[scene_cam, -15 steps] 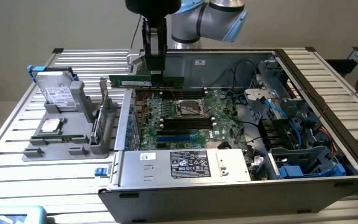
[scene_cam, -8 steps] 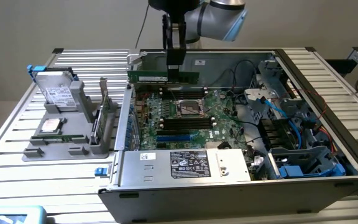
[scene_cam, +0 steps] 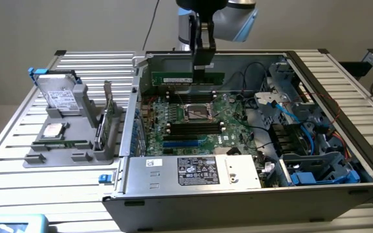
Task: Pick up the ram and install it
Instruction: 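Pick up the ram and move it above insertion slot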
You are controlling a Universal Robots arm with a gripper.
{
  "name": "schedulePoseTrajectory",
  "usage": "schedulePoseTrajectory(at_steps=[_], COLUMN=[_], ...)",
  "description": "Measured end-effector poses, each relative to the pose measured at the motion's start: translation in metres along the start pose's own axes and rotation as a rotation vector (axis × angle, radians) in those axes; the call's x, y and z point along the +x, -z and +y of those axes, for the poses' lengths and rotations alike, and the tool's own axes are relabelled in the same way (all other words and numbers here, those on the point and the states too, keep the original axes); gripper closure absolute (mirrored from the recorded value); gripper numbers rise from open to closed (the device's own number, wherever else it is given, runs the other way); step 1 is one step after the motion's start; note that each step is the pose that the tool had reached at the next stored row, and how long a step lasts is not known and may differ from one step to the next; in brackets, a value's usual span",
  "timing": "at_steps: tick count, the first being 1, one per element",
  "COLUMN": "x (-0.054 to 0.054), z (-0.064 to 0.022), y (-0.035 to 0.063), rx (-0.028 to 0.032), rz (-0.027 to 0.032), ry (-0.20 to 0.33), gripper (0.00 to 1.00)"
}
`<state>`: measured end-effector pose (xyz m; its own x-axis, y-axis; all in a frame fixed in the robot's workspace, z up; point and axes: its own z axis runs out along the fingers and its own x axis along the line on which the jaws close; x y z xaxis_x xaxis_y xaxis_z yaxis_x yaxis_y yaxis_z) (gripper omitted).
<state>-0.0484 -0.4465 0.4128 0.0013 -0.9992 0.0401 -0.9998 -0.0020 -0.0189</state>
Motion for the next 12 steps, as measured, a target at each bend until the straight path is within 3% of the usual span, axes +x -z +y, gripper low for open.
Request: schedulePoseTrajectory(at_steps=[5,10,12], x=[-0.01,-0.011,-0.017], z=[-0.0155,-0.0168,-0.0179], y=[-0.003,-0.0031,-0.0032], rx=[0.0045,0.0061,0.006], rz=[0.0024,0.0028,0.0034], ry=[0.0,0.0,0.0], gripper=[0.87,0.87,0.87])
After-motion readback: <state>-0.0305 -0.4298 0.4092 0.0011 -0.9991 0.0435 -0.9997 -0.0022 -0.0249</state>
